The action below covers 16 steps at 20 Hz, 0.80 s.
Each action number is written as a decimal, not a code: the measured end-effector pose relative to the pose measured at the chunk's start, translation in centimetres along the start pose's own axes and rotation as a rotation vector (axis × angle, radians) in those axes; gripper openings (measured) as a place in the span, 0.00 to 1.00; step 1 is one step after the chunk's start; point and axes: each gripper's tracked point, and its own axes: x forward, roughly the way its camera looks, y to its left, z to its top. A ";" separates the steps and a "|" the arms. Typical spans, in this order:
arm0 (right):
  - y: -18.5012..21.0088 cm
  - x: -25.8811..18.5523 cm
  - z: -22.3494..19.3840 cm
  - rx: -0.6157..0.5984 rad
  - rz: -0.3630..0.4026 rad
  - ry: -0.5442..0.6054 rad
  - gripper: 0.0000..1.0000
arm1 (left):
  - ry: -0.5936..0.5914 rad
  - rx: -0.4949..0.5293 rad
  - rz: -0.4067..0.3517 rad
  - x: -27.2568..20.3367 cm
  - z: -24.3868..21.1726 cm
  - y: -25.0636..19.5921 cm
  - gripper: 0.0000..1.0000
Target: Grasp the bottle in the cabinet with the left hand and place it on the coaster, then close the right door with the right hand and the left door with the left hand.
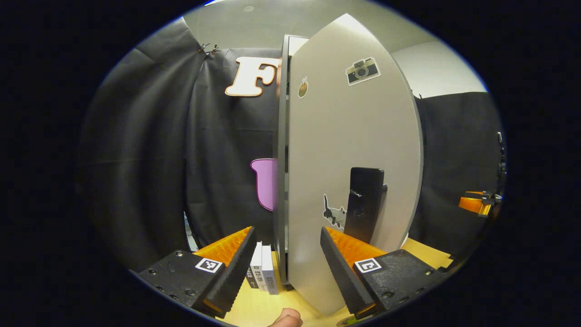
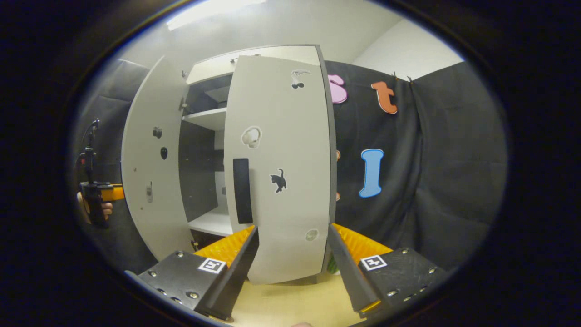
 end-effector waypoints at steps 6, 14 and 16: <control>2.0 1.2 1.1 0.013 0.049 -0.018 0.92 | 0.003 -0.072 0.007 0.2 -0.3 -0.3 0.90; 5.8 3.7 3.7 0.084 0.103 -0.045 0.93 | -0.006 -0.054 0.006 0.4 -0.2 -0.9 0.87; 6.3 3.9 3.7 0.076 0.105 -0.044 0.93 | -0.006 -0.084 -0.004 0.5 -0.5 -1.4 0.87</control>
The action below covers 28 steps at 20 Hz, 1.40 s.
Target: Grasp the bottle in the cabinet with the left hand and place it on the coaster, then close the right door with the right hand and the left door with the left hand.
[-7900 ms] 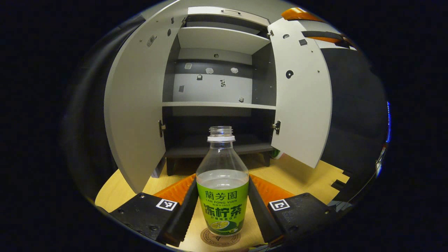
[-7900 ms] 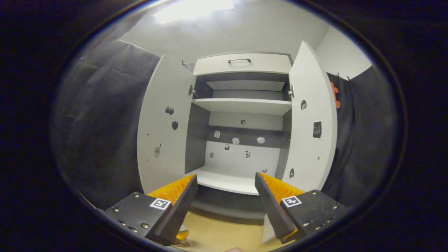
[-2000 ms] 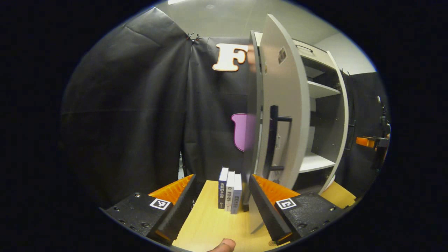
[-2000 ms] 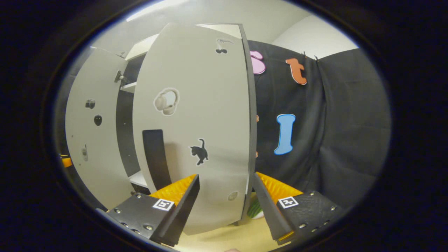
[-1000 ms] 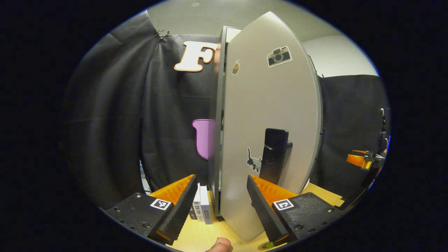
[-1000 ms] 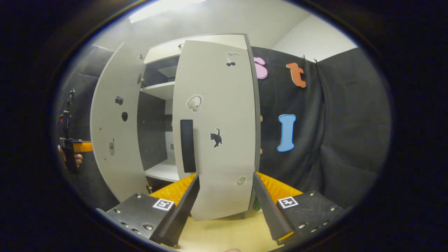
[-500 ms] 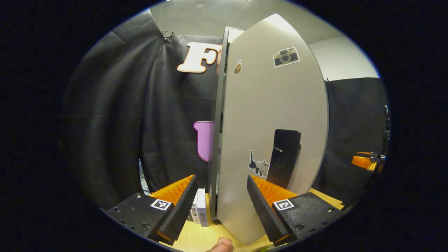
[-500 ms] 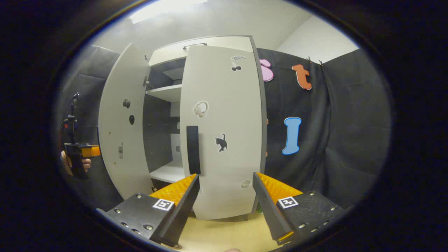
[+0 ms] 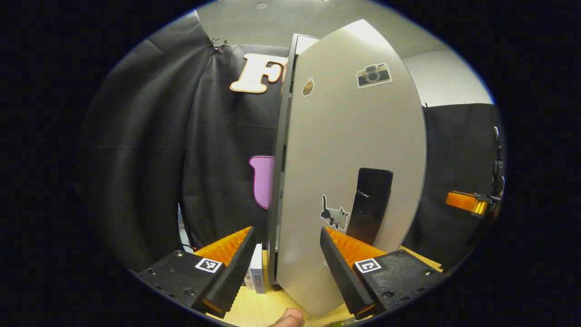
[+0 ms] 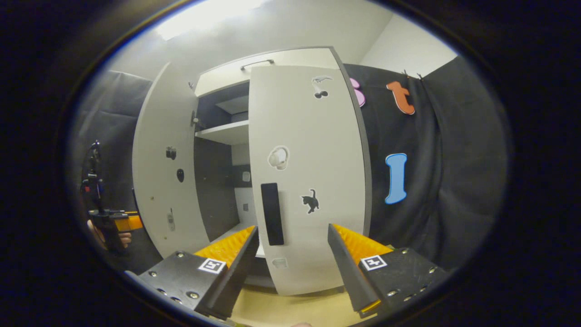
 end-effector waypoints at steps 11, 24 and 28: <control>-0.3 -0.7 -0.7 -0.037 -0.037 0.025 0.93 | 0.025 0.012 -0.025 2.1 -1.1 -1.5 0.93; 0.1 -5.9 0.8 -0.058 -0.013 0.002 0.93 | 0.038 0.058 -0.062 1.9 -1.6 -6.8 0.93; 0.0 -8.7 1.0 -0.081 -0.018 -0.002 0.93 | 0.016 0.063 -0.044 -0.4 -0.4 -8.3 0.93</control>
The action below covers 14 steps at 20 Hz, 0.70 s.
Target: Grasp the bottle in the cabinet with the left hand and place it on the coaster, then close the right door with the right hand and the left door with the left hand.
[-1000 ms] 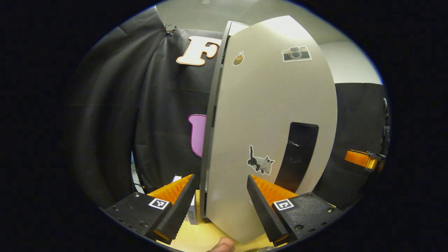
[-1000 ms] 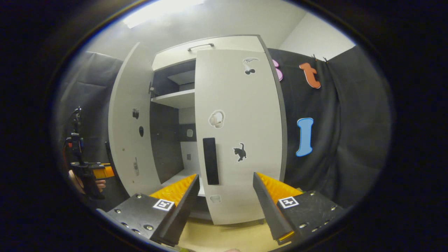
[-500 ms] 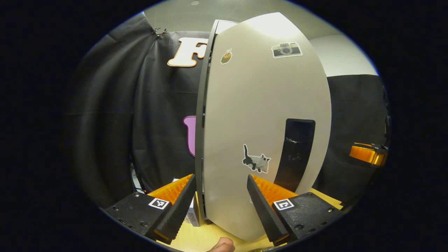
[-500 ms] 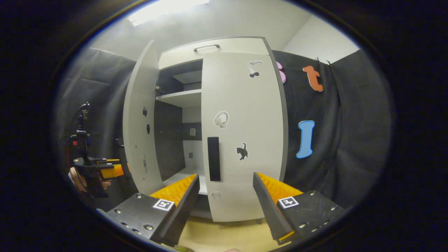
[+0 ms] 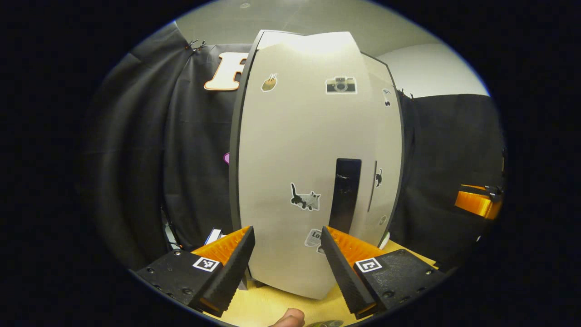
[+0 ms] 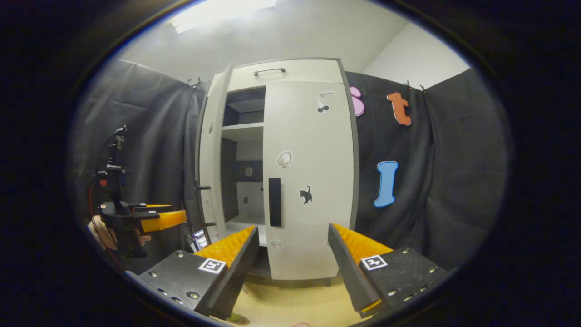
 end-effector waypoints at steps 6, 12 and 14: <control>0.8 -3.9 -0.1 0.020 0.026 -0.008 0.93 | -0.013 -0.003 0.059 -4.7 0.9 -1.6 0.95; 0.1 -8.4 -1.0 0.003 0.019 -0.001 0.89 | -0.055 0.027 0.140 -10.5 2.0 -1.6 0.95; -0.9 -9.8 -1.8 0.009 0.008 0.012 0.93 | -0.058 0.025 0.142 -11.7 2.1 -1.8 0.94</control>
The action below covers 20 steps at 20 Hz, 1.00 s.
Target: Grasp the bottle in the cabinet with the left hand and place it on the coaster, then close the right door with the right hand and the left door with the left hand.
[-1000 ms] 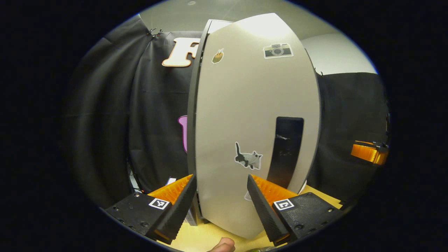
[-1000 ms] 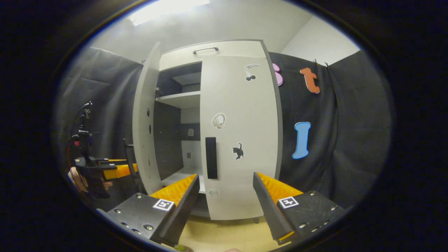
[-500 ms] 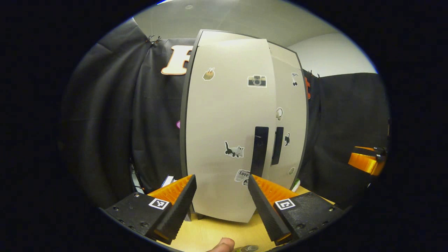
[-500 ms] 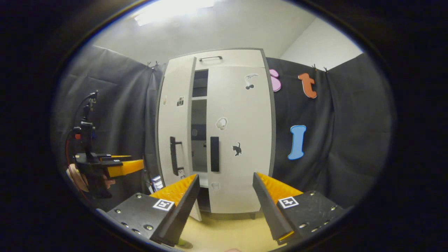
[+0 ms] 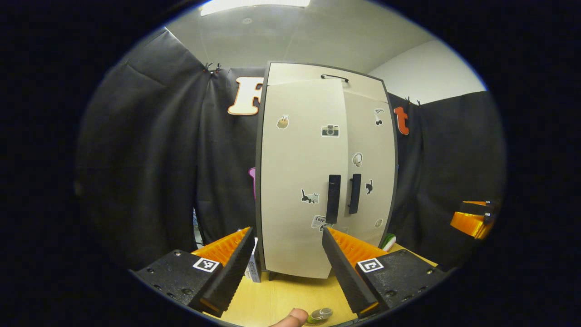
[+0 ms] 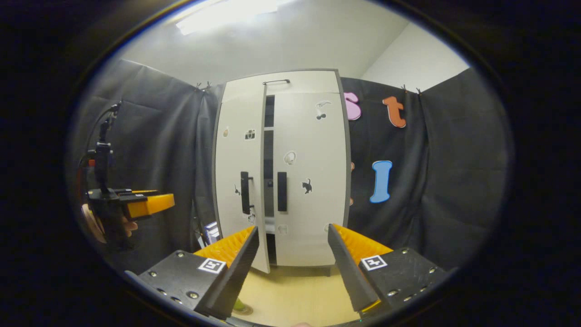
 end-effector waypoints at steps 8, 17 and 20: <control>-3.4 -4.6 -0.1 0.004 -0.065 -0.023 0.93 | 0.022 0.006 -0.026 -4.4 -1.2 -2.5 0.95; -5.0 -6.1 -0.7 0.026 -0.062 -0.023 0.93 | 0.024 0.006 -0.024 -5.8 -2.8 -3.1 0.95; -5.2 -6.0 -0.8 0.024 -0.062 -0.026 0.93 | 0.045 -0.023 -0.030 -5.0 -2.9 -3.1 0.92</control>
